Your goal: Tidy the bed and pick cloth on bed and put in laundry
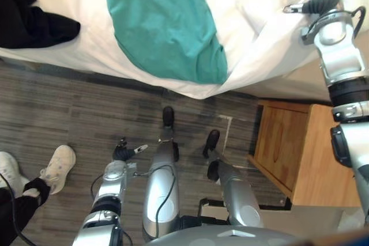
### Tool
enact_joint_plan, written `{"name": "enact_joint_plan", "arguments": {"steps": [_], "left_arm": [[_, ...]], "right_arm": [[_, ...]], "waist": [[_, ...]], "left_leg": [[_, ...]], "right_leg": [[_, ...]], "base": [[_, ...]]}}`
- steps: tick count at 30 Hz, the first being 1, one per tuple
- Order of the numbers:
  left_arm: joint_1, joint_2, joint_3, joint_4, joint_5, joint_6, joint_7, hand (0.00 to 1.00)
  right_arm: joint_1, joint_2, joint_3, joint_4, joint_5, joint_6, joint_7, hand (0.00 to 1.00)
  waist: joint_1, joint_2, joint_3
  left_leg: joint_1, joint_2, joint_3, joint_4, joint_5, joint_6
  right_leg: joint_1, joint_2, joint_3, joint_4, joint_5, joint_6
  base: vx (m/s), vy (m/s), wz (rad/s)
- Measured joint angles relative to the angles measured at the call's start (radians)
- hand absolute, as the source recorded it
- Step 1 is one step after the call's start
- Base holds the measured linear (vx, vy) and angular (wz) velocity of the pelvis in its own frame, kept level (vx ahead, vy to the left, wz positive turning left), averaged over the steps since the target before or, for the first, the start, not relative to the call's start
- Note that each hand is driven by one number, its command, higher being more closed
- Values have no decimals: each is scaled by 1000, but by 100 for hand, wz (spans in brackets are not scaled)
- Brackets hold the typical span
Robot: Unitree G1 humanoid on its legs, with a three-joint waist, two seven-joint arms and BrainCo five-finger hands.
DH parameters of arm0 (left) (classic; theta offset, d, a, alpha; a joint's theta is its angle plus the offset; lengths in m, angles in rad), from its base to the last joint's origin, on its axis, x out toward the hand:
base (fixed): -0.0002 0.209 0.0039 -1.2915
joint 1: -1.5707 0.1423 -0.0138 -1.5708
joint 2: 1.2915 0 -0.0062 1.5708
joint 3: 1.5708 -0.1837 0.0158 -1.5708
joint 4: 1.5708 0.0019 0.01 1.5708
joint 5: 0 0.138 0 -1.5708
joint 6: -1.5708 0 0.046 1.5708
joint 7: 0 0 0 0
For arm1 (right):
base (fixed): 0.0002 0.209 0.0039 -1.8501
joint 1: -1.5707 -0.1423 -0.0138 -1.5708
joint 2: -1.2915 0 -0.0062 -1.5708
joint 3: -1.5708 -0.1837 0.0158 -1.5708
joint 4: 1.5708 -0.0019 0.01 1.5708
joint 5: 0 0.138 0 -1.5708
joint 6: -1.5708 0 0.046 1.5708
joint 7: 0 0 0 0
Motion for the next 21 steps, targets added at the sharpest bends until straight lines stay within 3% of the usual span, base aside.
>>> {"name": "enact_joint_plan", "arguments": {"steps": [3, 6, 11, 16, 19, 21], "left_arm": [[-7, -13, -10, 17, 77, 42, 99, 0], [-7, -15, -46, 20, 135, 54, 147, 0], [-4, -19, -80, 10, 134, 94, 145, 0], [29, -24, -88, -45, 134, 120, 124, 0], [57, -25, -118, -52, 135, 140, 106, 0], [95, -34, -119, -62, 135, 144, 103, 0]], "right_arm": [[11, 1, 2, 20, 0, -26, -2, 100], [25, 7, -3, 36, 41, -55, -35, 100], [177, 65, -75, -47, 122, -133, -116, 100], [436, 181, -149, -221, 164, -200, -200, 100], [601, 254, -208, -299, 182, -221, -230, 100], [714, 297, -233, -337, 182, -226, -255, 100]], "waist": [[-1, 9, 2], [-2, 11, 0], [-6, 16, -5], [-47, 13, -21], [-60, 12, -33], [-75, 7, -80]], "left_leg": [[3, 4, 2, 13, -4, -4], [8, 5, 10, 7, 1, -10], [89, -1, 40, -47, 24, -1], [201, -16, 79, -103, 25, -4], [293, -18, 108, -151, 30, -8], [328, -19, 123, -177, 32, -12]], "right_leg": [[-5, 0, -4, 33, -19, -9], [-26, -6, 1, 73, -40, -12], [20, -11, 18, 65, -41, -9], [94, -23, 51, 48, -49, 2], [164, -23, 70, 23, -48, 4], [182, -23, 82, 15, -49, 7]], "base": [[-49, -12, 0], [-15, -9, -2], [45, -22, -10], [67, -3, -17], [83, -11, -22], [65, -4, -20]]}}
